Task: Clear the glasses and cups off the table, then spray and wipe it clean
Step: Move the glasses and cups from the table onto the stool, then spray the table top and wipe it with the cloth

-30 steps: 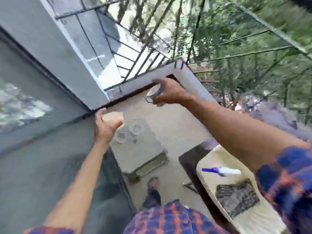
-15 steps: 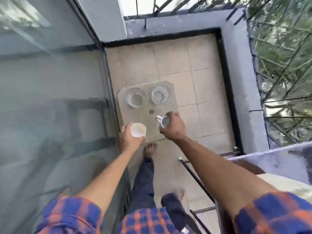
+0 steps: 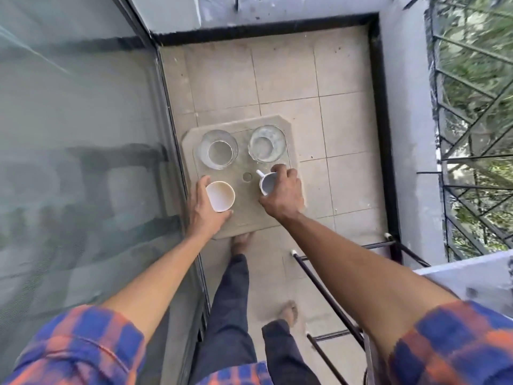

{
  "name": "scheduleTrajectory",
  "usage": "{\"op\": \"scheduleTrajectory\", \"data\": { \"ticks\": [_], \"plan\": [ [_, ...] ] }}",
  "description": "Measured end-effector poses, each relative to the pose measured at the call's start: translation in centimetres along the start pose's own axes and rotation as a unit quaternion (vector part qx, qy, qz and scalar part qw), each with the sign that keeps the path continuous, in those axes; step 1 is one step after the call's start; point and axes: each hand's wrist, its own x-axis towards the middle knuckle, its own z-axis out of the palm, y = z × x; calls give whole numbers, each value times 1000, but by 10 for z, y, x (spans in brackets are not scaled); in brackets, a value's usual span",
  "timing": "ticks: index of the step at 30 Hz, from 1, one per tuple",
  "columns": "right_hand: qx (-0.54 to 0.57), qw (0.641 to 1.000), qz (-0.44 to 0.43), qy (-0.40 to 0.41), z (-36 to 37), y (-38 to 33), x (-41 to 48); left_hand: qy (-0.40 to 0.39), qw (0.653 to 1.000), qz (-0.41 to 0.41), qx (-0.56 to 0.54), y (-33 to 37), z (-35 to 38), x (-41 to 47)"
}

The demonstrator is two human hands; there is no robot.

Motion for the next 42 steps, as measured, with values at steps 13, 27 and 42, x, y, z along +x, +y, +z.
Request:
{"op": "scheduleTrajectory", "data": {
  "ticks": [13,27,42],
  "plan": [
    [95,988,113,-38,-113,-7,-55,72,994,78,-31,56,-55,-51],
    [94,981,-25,165,-316,36,-232,-65,925,353,-124,273,-29,-207],
    [241,906,232,258,-244,282,-418,-324,788,514,98,319,27,-286]
  ]
}}
